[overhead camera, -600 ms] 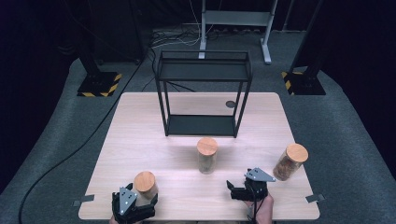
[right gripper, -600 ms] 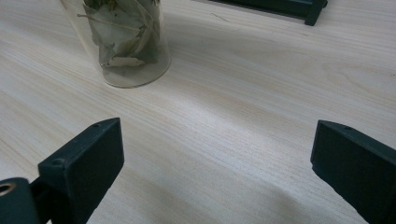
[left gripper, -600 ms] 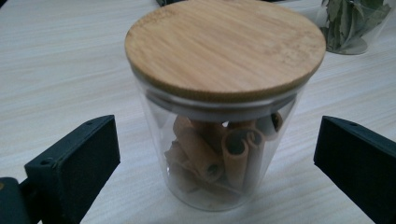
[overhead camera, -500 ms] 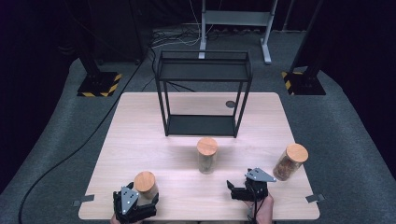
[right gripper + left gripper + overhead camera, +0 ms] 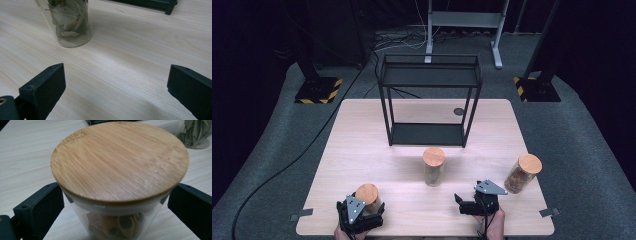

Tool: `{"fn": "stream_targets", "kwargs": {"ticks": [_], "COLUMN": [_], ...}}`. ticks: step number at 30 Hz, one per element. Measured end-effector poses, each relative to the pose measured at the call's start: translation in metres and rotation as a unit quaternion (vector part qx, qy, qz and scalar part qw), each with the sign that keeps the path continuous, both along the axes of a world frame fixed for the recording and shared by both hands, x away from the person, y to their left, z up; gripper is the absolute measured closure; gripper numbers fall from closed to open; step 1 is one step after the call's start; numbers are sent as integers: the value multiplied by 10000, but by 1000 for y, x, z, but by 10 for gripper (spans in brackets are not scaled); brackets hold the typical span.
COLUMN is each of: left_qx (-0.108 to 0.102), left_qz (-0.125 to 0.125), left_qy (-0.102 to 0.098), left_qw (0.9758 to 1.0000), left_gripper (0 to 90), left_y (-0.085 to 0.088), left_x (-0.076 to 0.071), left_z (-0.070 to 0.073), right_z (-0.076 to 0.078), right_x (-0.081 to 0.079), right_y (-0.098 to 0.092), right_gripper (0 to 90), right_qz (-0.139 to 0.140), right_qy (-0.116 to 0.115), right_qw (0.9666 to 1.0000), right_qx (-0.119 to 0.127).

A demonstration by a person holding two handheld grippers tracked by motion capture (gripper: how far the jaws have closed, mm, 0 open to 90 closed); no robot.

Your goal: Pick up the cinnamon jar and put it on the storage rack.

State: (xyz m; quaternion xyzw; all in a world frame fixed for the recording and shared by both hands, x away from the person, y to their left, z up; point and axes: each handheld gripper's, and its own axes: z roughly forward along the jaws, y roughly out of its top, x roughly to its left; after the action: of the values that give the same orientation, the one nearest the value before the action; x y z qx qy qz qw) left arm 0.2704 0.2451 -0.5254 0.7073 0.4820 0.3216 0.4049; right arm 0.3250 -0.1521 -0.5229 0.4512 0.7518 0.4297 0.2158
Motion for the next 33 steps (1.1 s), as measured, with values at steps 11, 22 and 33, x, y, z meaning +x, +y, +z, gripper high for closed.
{"fn": "stream_targets", "kwargs": {"ticks": [11,22,33], "left_qx": [-63,-282,-359], "left_qz": [73,3,67], "left_qy": [117,119,42], "left_qw": [9999,9995,9993], "left_gripper": [0,162,254], "left_y": [0,0,2], "left_x": [7,7,5], "left_z": [-4,-5,-5], "right_z": [0,0,0], "right_x": [-1,-1,-1], "right_y": [-1,-1,-1], "right_gripper": [11,11,14], "right_qz": [-9,-12,20], "right_qy": [-22,-51,-51], "right_qw": [10000,10000,10000], "right_qx": [35,45,57]}}
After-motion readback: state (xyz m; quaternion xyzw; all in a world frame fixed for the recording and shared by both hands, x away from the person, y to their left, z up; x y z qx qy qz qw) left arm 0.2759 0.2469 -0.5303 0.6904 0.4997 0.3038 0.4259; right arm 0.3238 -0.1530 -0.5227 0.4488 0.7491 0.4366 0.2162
